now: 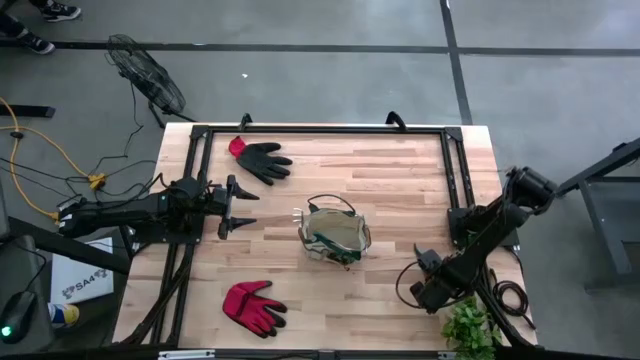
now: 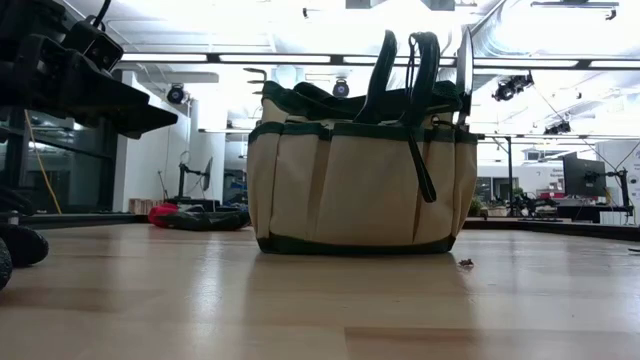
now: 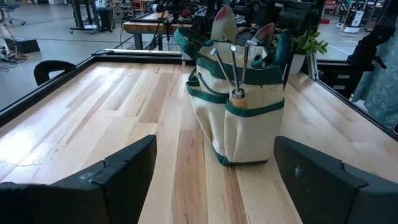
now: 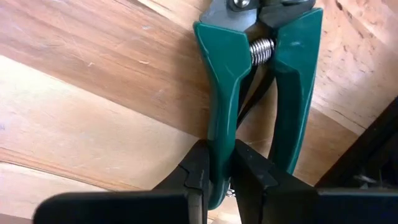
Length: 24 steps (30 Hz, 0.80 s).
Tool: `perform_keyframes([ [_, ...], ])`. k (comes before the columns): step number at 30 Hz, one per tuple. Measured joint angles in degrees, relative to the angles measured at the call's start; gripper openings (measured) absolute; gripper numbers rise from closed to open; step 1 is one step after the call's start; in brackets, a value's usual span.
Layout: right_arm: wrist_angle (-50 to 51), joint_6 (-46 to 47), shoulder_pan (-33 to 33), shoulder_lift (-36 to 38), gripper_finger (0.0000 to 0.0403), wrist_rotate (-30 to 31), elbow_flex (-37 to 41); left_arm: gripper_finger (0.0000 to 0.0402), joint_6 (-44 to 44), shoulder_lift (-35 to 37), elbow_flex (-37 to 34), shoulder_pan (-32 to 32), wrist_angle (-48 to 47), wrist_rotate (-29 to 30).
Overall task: Pick & Place Garden tools in Gardening bag
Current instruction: Put the green shear scissors into the gardening bag
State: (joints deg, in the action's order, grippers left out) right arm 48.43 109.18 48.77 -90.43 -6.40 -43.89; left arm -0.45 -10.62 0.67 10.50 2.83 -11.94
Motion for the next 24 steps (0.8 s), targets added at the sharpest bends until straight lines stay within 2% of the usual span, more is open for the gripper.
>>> perform_keyframes([
  [5,-0.51,-1.88,-0.21,0.65,0.0035,5.26,-1.78,0.0319,0.0,-0.01,0.0,0.0,0.0,-0.02],
  [12,0.93,-5.57,-2.77,4.03,0.0035,7.14,-3.67,0.0319,0.0,-0.01,0.0,-0.02,0.0,0.0],
  [24,14.54,-19.34,-10.06,15.9,0.0035,12.26,-11.15,0.0319,0.0,-0.01,0.0,-0.02,0.02,0.0],
])
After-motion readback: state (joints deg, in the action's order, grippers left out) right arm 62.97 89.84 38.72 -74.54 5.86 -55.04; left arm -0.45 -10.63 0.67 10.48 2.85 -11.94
